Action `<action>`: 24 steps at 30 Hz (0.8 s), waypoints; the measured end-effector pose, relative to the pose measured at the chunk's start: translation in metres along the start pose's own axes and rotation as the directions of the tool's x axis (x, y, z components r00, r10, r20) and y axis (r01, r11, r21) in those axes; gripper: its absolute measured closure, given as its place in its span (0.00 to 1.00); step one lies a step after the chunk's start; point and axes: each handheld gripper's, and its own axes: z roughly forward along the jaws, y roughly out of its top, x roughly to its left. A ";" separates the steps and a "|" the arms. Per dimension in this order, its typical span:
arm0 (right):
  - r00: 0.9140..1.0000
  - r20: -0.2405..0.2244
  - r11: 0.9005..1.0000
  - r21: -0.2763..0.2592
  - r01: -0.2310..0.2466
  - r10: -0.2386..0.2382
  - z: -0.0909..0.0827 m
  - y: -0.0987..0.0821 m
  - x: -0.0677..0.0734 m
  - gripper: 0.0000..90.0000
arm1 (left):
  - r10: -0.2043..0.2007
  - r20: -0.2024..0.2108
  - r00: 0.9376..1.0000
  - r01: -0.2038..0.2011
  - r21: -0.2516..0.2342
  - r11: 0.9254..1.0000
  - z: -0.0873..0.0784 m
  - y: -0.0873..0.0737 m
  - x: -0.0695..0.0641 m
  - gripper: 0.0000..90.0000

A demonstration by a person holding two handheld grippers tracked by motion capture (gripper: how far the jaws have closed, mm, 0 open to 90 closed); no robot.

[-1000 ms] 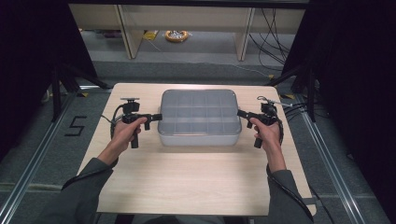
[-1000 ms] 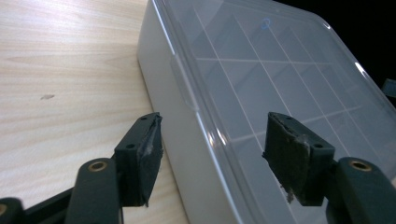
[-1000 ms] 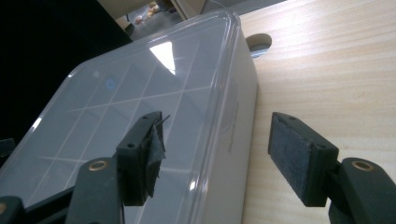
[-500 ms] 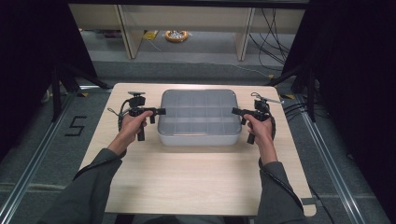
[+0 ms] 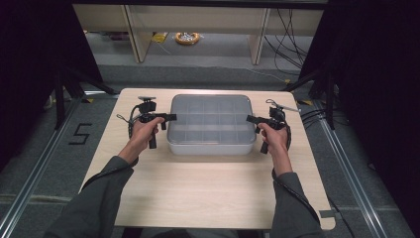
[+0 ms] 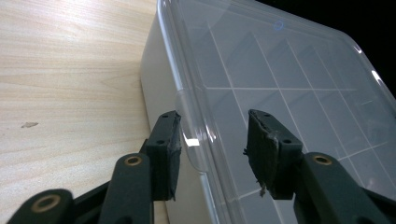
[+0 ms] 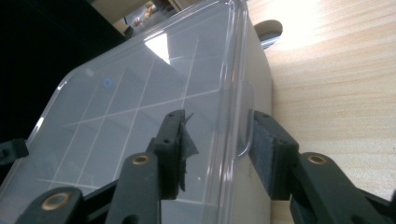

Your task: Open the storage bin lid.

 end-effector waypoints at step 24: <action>0.999 -0.048 0.995 -0.095 -0.029 0.025 -0.031 0.006 0.017 0.76 | -0.021 0.022 1.000 0.023 -0.094 0.995 -0.031 0.010 -0.018 0.73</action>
